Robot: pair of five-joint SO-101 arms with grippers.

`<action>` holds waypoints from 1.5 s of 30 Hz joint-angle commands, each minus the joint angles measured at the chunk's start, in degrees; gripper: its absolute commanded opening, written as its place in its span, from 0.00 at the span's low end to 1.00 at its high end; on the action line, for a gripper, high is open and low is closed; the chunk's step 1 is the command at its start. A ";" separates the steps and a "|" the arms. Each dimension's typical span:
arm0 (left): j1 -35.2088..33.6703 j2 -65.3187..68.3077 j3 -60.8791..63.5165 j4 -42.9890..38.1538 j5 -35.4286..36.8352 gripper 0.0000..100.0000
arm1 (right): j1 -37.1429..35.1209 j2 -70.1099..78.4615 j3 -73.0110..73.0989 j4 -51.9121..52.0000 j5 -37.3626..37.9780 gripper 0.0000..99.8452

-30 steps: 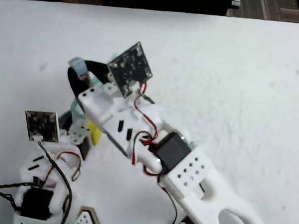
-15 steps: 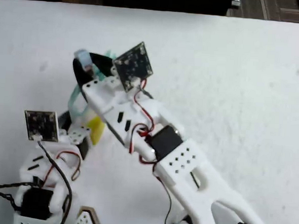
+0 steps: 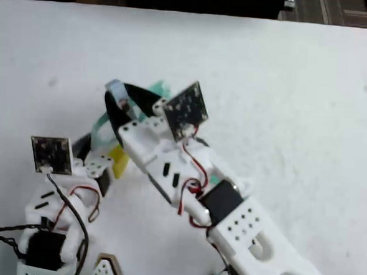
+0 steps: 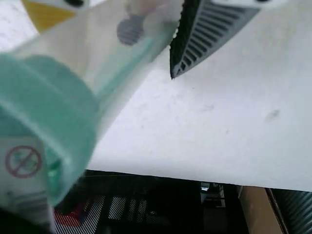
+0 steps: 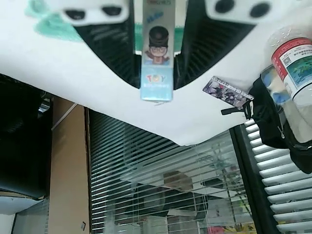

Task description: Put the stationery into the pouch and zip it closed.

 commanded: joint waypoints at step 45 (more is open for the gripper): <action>-1.45 0.40 -1.58 -2.29 0.62 0.28 | -0.92 19.56 -40.26 19.74 0.00 0.02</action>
